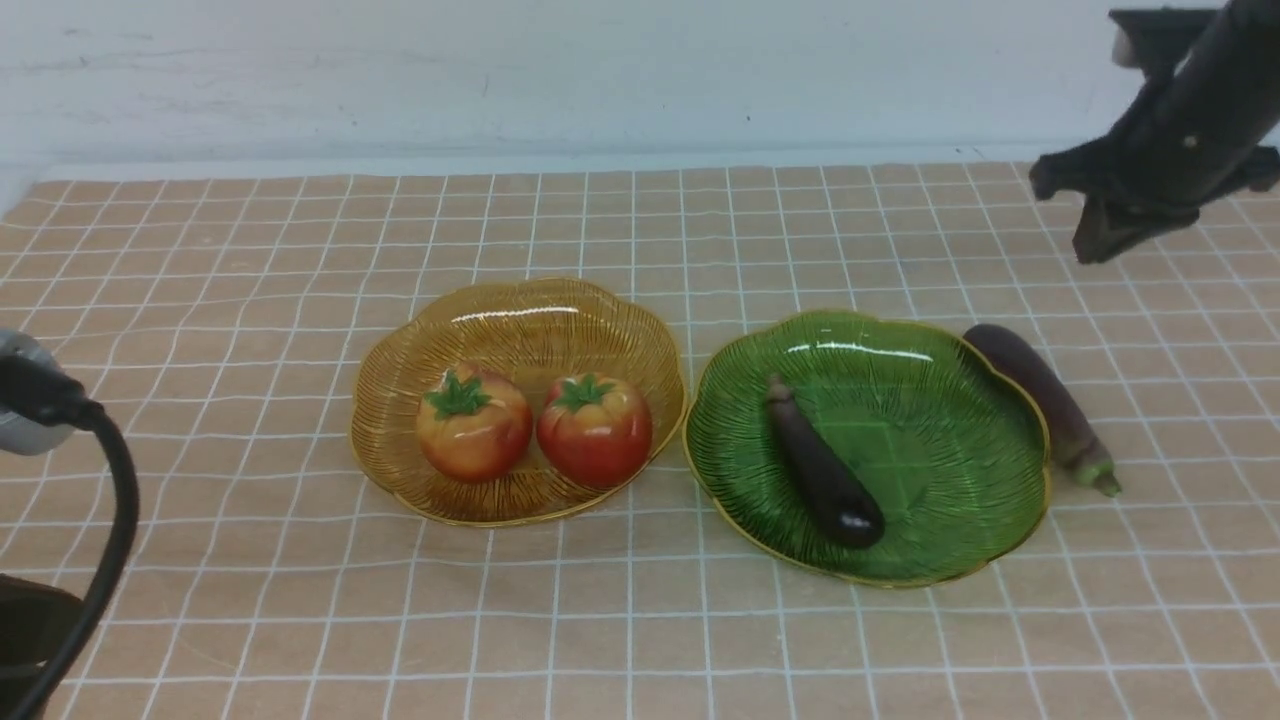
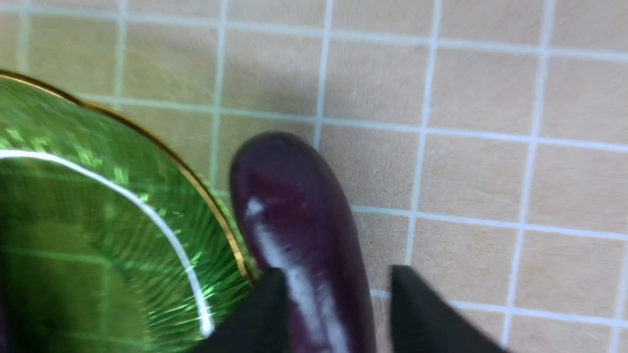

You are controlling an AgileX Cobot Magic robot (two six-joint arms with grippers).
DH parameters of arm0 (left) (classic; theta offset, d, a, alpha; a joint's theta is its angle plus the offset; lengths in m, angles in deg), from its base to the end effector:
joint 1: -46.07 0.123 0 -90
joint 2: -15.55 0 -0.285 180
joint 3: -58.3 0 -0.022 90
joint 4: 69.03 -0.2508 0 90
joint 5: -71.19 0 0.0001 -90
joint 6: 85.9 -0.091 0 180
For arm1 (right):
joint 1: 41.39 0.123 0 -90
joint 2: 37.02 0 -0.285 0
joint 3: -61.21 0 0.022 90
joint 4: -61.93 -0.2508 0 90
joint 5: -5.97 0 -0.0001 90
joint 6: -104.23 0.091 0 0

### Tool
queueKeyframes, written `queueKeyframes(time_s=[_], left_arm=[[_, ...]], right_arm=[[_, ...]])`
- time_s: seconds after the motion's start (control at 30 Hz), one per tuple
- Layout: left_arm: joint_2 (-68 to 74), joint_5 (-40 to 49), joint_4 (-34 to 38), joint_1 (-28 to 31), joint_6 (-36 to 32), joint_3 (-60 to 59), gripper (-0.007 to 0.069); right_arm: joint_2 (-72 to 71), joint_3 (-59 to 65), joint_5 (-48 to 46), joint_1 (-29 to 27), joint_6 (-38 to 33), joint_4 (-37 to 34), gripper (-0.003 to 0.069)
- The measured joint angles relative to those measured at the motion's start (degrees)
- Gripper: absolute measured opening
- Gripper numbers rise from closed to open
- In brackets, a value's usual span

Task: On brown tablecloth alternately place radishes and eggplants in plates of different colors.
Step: 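Put the eggplants into the green plate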

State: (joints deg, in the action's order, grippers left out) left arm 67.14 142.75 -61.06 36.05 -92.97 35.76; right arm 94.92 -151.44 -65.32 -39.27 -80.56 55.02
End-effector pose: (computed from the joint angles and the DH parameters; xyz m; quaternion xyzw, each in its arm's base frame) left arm 0.1054 -0.0308 0.3616 0.1401 0.9429 -0.0770 0.2924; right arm 0.4557 0.0273 0.2270 -0.0454 0.9939 0.0565 0.0833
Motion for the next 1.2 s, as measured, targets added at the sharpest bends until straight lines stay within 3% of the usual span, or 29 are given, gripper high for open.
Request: queueKeyframes(time_s=[0.17,0.4,0.87,1.03,1.2], left_arm=[[0.0,0.0,0.0,0.0,0.0,0.0,-0.0003],[0.0,0.0,0.0,0.0,0.0,0.0,-0.0003],[0.0,0.0,0.0,0.0,0.0,0.0,-0.0003],[0.0,0.0,0.0,0.0,0.0,0.0,-0.0003],[0.0,0.0,0.0,0.0,0.0,0.0,-0.0003]], right_arm=[[2.41,0.0,0.06,0.0,0.0,0.0,0.0418],[4.7,0.0,0.18,0.0,0.0,-0.67,0.0515],[7.47,-0.18,0.71,0.0,0.0,-3.05,0.0514],[7.75,-0.36,0.93,0.0,0.0,-2.14,0.0403],[7.98,-1.51,0.78,0.0,0.38,-2.14,0.0402]])
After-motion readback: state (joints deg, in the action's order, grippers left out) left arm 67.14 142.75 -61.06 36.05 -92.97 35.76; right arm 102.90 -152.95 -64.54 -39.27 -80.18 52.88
